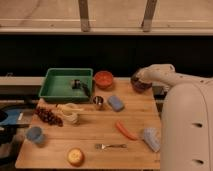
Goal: Wipe purple bowl with eraser
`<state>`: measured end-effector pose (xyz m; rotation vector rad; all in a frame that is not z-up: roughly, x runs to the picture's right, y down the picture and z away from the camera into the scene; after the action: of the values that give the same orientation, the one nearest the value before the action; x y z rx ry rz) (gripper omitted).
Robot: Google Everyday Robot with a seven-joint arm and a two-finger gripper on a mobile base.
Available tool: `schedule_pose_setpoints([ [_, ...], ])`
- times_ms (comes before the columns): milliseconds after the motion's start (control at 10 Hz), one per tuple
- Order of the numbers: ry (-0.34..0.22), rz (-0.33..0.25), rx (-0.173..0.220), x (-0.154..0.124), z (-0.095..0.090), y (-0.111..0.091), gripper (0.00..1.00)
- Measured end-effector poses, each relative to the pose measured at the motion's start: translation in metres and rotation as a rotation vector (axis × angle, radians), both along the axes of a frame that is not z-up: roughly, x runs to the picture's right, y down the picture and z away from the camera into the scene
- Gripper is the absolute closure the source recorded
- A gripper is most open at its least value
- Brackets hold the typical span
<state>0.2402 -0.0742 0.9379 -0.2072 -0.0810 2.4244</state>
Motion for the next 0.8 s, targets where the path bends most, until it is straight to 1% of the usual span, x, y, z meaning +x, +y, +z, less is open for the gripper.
schedule_pose_setpoints([
  [100,-0.02,-0.018,0.001,-0.012,-0.004,0.004,1.0],
  [200,-0.029,-0.032,0.001,-0.017,-0.007,0.009,1.0],
  [300,-0.036,-0.042,-0.002,-0.019,-0.013,0.016,1.0],
  [400,-0.035,-0.042,-0.006,-0.014,-0.017,0.023,1.0],
  [600,-0.018,-0.027,-0.013,0.006,-0.025,0.035,1.0],
  [800,0.018,0.021,-0.014,0.038,-0.034,0.046,1.0],
])
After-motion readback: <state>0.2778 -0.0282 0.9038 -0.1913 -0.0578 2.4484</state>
